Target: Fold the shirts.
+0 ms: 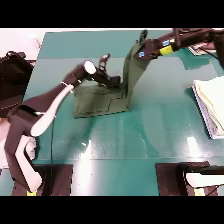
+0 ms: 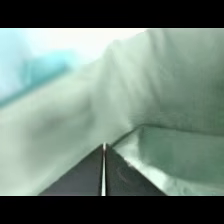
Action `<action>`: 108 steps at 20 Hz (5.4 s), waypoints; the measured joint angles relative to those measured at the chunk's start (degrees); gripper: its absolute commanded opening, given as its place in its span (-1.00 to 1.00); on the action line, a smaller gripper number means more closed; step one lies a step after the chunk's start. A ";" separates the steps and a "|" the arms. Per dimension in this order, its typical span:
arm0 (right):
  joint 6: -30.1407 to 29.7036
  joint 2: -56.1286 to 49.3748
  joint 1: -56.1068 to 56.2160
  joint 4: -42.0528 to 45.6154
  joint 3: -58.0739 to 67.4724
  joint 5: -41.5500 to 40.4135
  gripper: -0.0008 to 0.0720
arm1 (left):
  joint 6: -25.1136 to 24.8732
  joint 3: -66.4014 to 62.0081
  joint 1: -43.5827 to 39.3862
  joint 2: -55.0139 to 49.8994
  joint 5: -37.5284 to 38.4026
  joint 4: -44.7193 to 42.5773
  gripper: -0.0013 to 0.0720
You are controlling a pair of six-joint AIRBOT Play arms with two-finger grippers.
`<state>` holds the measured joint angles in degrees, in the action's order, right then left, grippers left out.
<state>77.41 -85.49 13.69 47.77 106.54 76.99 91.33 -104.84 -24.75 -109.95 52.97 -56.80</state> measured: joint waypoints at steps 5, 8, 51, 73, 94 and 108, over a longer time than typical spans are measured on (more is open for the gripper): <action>-5.90 -8.28 12.59 -11.02 0.94 -9.77 0.18 | -0.85 -1.88 13.00 12.20 5.79 -7.34 -0.90; -8.90 -15.47 19.56 -13.77 5.27 -13.40 0.25 | -1.44 -2.19 19.43 18.91 7.80 -10.38 -0.90; 2.54 3.43 -33.59 3.37 -22.80 -22.27 -0.92 | -9.16 -2.23 4.94 25.11 7.61 -8.79 -0.90; 2.51 8.28 -58.77 11.65 -3.96 -9.38 -0.92 | -9.31 -2.23 2.12 25.11 5.07 -8.79 -0.90; 4.94 33.51 -75.03 24.76 -38.05 -9.29 0.87 | -10.84 -2.23 2.12 25.11 7.08 -8.76 -0.90; 6.16 31.32 -21.59 12.76 -27.85 -15.43 -0.92 | -10.84 -2.23 2.23 25.11 4.35 -9.25 -0.90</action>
<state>83.57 -54.17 -7.90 60.53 78.70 61.56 80.49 -107.07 -22.52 -84.84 57.32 -66.04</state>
